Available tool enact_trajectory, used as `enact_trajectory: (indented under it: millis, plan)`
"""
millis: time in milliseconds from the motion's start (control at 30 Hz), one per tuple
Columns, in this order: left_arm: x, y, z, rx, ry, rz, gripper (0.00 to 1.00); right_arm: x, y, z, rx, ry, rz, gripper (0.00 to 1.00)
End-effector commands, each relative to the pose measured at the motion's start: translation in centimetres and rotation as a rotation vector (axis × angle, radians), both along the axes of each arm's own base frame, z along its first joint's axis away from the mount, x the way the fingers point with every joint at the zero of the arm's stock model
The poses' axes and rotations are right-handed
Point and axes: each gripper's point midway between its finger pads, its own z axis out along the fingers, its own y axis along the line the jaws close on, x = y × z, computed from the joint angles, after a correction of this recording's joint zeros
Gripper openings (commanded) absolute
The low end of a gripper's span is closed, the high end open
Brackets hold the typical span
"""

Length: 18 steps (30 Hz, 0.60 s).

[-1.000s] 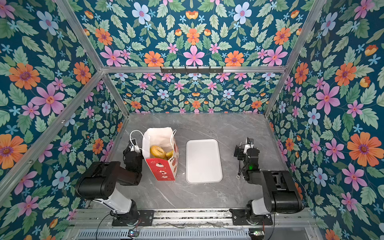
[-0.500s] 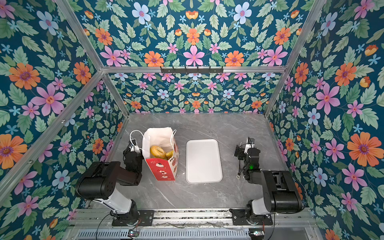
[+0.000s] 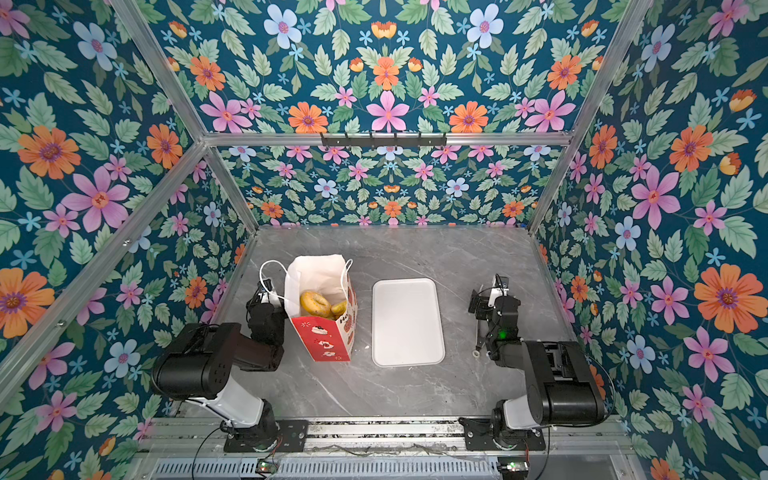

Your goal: Take the fake bread out of the paper bag

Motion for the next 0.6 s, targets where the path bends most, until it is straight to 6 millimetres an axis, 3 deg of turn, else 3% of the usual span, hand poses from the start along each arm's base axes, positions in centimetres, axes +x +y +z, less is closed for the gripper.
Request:
enact_trajectory:
  millis: [0, 133, 233, 333, 433, 567]
  plan:
    - [-0.5, 0.6, 1.7, -0.024, -0.063, 0.04, 1.0, -0.1, -0.9, 1.7, 0.007, -0.001, -0.062, 0.99]
    - [-1.0, 1.0, 4.7, -0.014, -0.077, 0.062, 0.97, -0.4, -1.1, 4.5, -0.024, 0.003, -0.099, 0.99]
    - [-2.3, 1.9, 8.8, -0.013, -0.161, 0.131, 0.93, -0.4, -0.2, 7.4, -0.035, -0.039, -0.089, 0.98]
    - [-3.1, 2.2, 11.9, -0.044, -0.134, 0.172, 0.91, -0.8, 1.0, 10.1, -0.044, -0.037, -0.064, 0.97]
    - [-5.1, 3.4, 14.4, -0.185, -0.127, 0.288, 0.87, -1.6, 1.9, 10.9, 0.022, -0.006, -0.038, 0.97]
    - [-7.7, 2.5, 16.0, -0.384, -0.073, 0.265, 0.84, -2.8, 3.5, 10.3, 0.127, 0.03, 0.007, 0.96]
